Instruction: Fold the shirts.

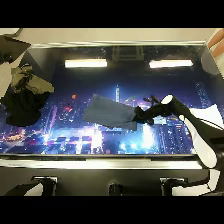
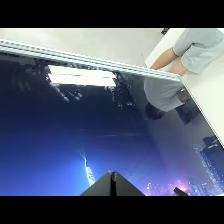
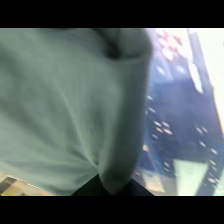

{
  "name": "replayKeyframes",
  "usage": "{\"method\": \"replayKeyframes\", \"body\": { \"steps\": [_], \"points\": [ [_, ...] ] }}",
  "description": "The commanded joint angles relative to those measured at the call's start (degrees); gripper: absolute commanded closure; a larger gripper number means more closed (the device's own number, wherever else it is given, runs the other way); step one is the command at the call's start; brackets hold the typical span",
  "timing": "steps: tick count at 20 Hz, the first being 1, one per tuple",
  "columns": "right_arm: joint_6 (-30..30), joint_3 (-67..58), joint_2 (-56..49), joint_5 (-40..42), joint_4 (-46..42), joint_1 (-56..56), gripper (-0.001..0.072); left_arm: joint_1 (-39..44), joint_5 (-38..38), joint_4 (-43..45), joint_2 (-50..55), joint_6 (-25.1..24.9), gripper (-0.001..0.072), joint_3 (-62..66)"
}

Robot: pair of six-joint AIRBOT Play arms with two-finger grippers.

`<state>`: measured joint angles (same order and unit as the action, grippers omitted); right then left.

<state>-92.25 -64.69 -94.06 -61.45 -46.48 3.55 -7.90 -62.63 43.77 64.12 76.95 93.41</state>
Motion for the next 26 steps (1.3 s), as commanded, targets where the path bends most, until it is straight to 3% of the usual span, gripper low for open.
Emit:
{"method": "replayKeyframes", "body": {
  "steps": [1,8,14,22,24,26],
  "points": [
    [5.92,-4.22,4.33,-0.63,4.35,-3.34,0.0676,0.07,0.04,0.04,0.02,-0.11,0.0683,0.0],
    [-1.86,-22.67,15.39,-17.09,-10.73,-31.8,0.0676,0.09,-0.17,0.02,0.0,-1.62,0.0682,0.0],
    [-4.24,-24.35,19.23,-28.41,-13.09,-52.09,0.0674,0.11,-1.95,0.0,-0.02,-2.27,0.0682,0.0],
    [-9.33,-27.74,22.47,-26.6,-13.18,-67.52,0.0674,0.11,-3.48,0.0,-0.02,-3.58,0.0682,0.0],
    [-10.99,-27.71,22.47,-29.11,-16.98,-70.07,0.0675,0.11,-3.45,0.0,-0.02,-3.74,0.0682,0.0],
    [-11.98,-26.67,22.47,-32.17,-26.43,-70.53,0.0675,0.13,-3.48,0.0,-0.02,-3.74,0.0682,0.0]
  ]
}}
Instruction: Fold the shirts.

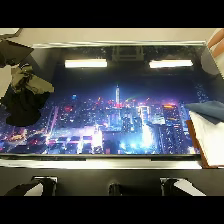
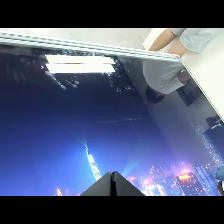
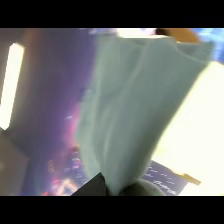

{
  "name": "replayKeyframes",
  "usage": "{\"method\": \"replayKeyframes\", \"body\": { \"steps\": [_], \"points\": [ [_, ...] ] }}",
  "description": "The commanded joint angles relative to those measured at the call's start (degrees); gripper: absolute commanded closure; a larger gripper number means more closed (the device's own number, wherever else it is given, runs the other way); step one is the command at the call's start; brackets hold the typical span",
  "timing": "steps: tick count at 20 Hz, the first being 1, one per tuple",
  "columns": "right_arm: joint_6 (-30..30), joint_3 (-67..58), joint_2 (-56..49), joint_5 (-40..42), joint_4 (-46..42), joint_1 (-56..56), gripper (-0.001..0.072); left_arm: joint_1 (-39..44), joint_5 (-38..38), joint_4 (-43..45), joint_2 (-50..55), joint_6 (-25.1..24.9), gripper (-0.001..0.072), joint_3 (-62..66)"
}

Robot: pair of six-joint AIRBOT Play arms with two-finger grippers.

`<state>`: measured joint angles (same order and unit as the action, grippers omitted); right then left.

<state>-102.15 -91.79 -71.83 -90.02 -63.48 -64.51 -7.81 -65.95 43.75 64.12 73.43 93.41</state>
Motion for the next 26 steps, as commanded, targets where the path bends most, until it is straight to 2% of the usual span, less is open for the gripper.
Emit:
{"method": "replayKeyframes", "body": {
  "steps": [1,5,7,8,9,10,12,14,15,16,18,19,20,21,22,24,25,26],
  "points": [
    [-2.08,2.32,0.24,-4.02,-12.63,-2.47,0.0675,0.04,-0.15,0.02,-0.02,-0.22,0.0682,0.0],
    [-1.16,17.16,0.26,-3.8,-21.79,-2.49,0.0674,0.04,-0.24,0.02,-0.02,-0.17,0.0682,0.0],
    [-1.2,24.3,0.35,-0.07,-24.35,-2.49,0.067,0.04,-0.7,0.02,-0.02,-0.15,0.0682,0.0],
    [-1.46,26.64,0.35,1.86,-24.22,-2.49,0.0564,0.04,-0.72,0.02,0.0,-0.15,0.0682,0.0],
    [-1.66,28.13,0.35,3.39,-24.22,-2.49,0.0278,0.04,-0.7,0.02,0.0,-0.13,0.0682,0.0],
    [-0.7,28.48,0.35,4.15,-24.26,-2.49,0.0043,0.04,-0.63,0.0,0.0,-0.02,0.0682,0.0],
    [3.85,24.57,0.48,7.17,-24.2,-2.43,0.0025,0.04,1.46,-0.61,0.0,0.13,0.0682,0.17],
    [5.55,13.38,0.9,12.5,-24.24,-0.55,0.0023,0.81,8.87,-2.23,0.0,0.22,0.0683,1.88],
    [5.75,6.43,1.27,17.81,-24.06,1.66,0.0024,2.19,13.14,1.6,0.09,0.28,0.0685,3.63],
    [6.73,0.61,1.62,22.67,-23.98,4.87,0.0024,4.7,16.44,11.15,0.57,2.54,0.0686,5.84],
    [8.98,-7.98,1.9,30.45,-23.69,15.26,0.0026,11.26,15.98,37.79,3.26,16.11,0.0686,9.35],
    [9.35,-9.62,1.9,30.77,-23.28,21.18,0.0027,14.51,12.98,49.35,4.79,20.31,0.0686,9.4],
    [9.31,-9.73,1.81,29.4,-22.53,27.98,0.0027,17.57,6.86,58.75,6.93,22.08,0.0684,9.27],
    [7.17,-9.35,1.29,25.88,-22.05,34.1,0.0029,19.43,-1.29,62.99,9.38,22.03,0.0681,9.01],
    [4.61,-8.46,0.31,21.77,-22.03,40.02,0.005,20.2,-9.03,63.39,11.54,22.01,0.0626,8.11],
    [2.89,-6.21,-3.96,10.36,-21.07,50.93,0.0048,20.22,-22.21,59.71,15.02,23.69,0.0039,2.47],
    [3.21,-5.05,-6.27,5.25,-19.71,54.51,0.0048,20.22,-24.81,56.15,15.13,23.08,0.0003,-2.99],
    [3.85,-3.8,-8.33,1.31,-18.47,57.37,0.0048,20.28,-23.17,51.17,13.79,22.82,0.0004,-9.11]
  ]
}}
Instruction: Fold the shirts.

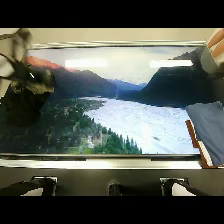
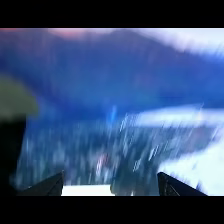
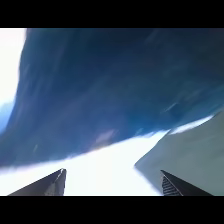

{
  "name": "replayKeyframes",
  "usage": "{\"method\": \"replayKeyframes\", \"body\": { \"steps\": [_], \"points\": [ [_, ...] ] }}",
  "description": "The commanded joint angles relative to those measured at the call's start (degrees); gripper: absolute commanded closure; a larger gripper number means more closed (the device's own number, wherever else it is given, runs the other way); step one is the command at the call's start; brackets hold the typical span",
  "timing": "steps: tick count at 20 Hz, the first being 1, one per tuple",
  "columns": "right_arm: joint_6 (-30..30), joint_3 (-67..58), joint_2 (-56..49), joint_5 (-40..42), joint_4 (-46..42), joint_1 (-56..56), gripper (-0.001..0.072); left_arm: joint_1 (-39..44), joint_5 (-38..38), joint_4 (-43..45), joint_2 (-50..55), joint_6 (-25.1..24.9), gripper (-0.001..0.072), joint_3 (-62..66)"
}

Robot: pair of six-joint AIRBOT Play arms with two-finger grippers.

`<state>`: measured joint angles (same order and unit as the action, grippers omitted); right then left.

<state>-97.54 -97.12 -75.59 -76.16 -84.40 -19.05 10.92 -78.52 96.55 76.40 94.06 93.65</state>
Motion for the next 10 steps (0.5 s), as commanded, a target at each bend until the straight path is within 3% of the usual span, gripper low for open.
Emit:
{"method": "replayKeyframes", "body": {
  "steps": [1,4,10],
  "points": [
    [-0.63,2.73,-6.05,-14.53,3.06,14.34,0.0048,1.55,-5.55,-6.84,-1.05,2.75,0.0004,-16.0],
    [-0.68,3.52,-7.06,-13.57,1.86,17.94,0.0044,2.01,6.45,-9.79,-7.26,8.04,0.0009,-27.47],
    [-0.63,3.52,-7.06,-13.79,1.66,17.77,0.0045,1.9,6.58,-9.79,-7.48,7.98,0.0008,-27.98]
  ]
}}
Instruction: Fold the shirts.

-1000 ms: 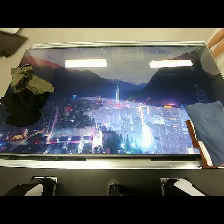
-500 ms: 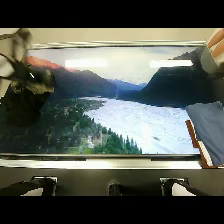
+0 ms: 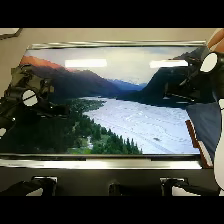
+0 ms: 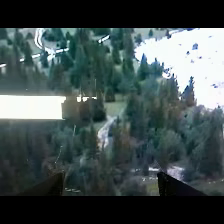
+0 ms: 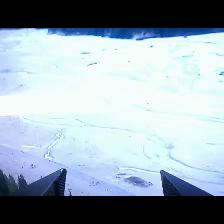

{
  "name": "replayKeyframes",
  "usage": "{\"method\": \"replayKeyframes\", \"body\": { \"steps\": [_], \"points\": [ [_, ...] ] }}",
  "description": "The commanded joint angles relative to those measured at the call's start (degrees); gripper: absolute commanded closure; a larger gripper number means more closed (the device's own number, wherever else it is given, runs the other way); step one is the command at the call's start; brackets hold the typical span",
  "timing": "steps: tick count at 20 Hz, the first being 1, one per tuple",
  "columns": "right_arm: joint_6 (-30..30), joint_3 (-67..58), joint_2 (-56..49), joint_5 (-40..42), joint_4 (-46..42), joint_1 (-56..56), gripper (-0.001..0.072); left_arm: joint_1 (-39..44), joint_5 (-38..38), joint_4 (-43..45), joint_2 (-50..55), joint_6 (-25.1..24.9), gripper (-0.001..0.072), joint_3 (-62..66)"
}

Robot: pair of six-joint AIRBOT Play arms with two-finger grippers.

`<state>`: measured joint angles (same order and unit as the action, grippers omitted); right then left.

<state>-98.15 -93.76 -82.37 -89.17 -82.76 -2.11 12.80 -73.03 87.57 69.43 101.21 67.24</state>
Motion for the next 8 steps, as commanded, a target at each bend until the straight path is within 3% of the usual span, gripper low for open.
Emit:
{"method": "replayKeyframes", "body": {
  "steps": [1,8],
  "points": [
    [-0.02,0.15,-0.28,-0.76,0.0,0.83,0.0045,0.02,1.09,-0.81,-0.5,0.85,0.0008,-1.57],
    [-0.02,0.15,-0.28,-0.74,0.02,0.83,0.0045,0.04,1.09,-0.79,-0.17,0.83,0.0008,-1.57]
  ]
}}
